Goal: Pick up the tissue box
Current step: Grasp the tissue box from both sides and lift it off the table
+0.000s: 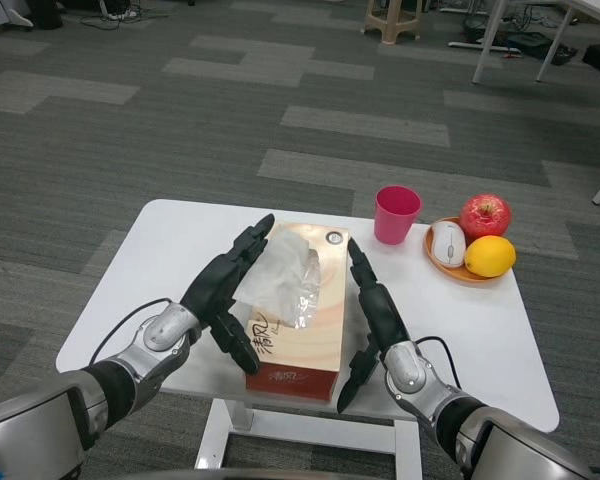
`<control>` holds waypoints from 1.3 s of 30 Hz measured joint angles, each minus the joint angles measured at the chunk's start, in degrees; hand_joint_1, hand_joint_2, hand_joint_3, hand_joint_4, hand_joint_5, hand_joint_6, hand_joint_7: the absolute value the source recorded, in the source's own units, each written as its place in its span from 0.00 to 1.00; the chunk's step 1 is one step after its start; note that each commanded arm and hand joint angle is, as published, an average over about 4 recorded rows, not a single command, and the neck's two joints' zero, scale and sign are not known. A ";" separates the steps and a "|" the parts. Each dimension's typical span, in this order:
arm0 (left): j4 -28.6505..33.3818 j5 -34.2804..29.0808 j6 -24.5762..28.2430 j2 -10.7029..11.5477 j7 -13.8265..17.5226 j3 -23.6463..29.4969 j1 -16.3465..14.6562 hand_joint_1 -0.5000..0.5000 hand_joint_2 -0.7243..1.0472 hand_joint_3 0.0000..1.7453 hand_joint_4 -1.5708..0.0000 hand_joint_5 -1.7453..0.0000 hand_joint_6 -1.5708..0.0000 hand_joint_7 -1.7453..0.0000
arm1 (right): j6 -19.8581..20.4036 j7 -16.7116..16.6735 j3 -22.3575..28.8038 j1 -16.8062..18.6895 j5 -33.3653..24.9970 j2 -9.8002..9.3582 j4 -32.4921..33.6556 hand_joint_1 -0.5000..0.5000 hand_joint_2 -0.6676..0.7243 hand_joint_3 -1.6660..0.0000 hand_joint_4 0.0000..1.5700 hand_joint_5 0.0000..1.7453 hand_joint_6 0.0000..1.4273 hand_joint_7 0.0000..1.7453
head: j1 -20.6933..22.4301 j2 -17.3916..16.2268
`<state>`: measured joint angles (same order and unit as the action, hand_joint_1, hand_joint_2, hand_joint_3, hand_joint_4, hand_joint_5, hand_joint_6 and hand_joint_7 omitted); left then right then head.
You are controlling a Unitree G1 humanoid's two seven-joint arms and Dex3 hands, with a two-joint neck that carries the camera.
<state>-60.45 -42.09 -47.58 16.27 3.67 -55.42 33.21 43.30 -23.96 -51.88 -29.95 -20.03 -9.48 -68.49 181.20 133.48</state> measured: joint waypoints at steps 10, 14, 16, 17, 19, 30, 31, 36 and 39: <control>2.65 -6.02 0.14 0.34 0.43 -2.67 0.03 1.00 0.15 0.00 1.00 1.00 1.00 1.00 | 0.00 -0.43 0.64 0.00 -0.04 -0.15 0.58 0.04 0.98 1.00 0.00 0.00 0.00 0.00 | -0.05 0.11; 3.34 -7.31 0.19 0.58 0.57 -3.16 0.05 1.00 0.15 0.00 1.00 1.00 1.00 1.00 | 0.00 -0.43 0.91 0.00 -0.02 -0.17 0.94 0.04 0.99 1.00 0.00 0.00 0.00 0.00 | -0.06 0.12; 3.78 -7.57 0.22 0.72 0.58 -3.19 0.05 1.00 0.15 0.00 1.00 1.00 1.00 1.00 | 0.00 -0.43 1.02 0.00 -0.02 -0.20 1.03 0.04 0.97 1.00 0.00 0.00 0.00 0.00 | -0.06 0.14; 4.00 -7.73 0.24 0.79 0.59 -3.20 0.06 1.00 0.15 0.00 1.00 1.00 1.00 1.00 | 0.00 -0.43 1.10 0.00 -0.02 -0.23 1.08 0.04 0.95 1.00 0.00 0.00 0.00 0.00 | -0.06 0.15; 4.33 -8.11 0.26 0.86 0.64 -3.20 0.08 1.00 0.15 0.00 1.00 1.00 1.00 1.00 | 0.00 -0.42 1.30 0.00 0.00 -0.29 1.24 0.04 0.95 1.00 0.01 0.00 0.00 0.00 | -0.03 0.19; 6.38 -9.30 0.29 1.72 0.93 -3.19 0.44 1.00 0.15 0.00 1.00 1.00 1.00 1.00 | 0.00 -0.37 2.36 0.01 0.02 -0.90 3.63 0.04 0.95 1.00 0.02 0.00 0.00 0.00 | 0.12 0.37; 6.52 -9.35 0.29 1.76 0.95 -3.19 0.45 1.00 0.15 0.00 1.00 1.00 1.00 1.00 | 0.00 -0.37 2.40 0.01 0.02 -0.96 3.77 0.04 0.95 1.00 0.02 0.00 0.00 0.00 | 0.17 0.38; 7.02 -9.55 0.29 1.86 0.98 -2.91 0.46 1.00 0.15 0.00 1.00 1.00 1.00 1.00 | 0.00 -0.33 2.72 0.01 0.03 -1.07 4.75 0.04 0.91 1.00 0.02 0.00 0.00 0.00 | 0.25 0.47; 7.52 -9.63 0.30 1.97 0.98 -2.55 0.47 1.00 0.15 0.00 1.00 1.00 1.00 1.00 | 0.00 -0.31 2.93 0.01 0.02 -1.16 5.33 0.04 0.91 1.00 0.02 0.00 0.00 0.00 | 0.26 0.56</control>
<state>-52.93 -51.71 -47.28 18.24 4.65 -57.97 33.68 43.30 -24.27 -48.94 -29.93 -20.01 -10.64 -63.16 181.46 134.04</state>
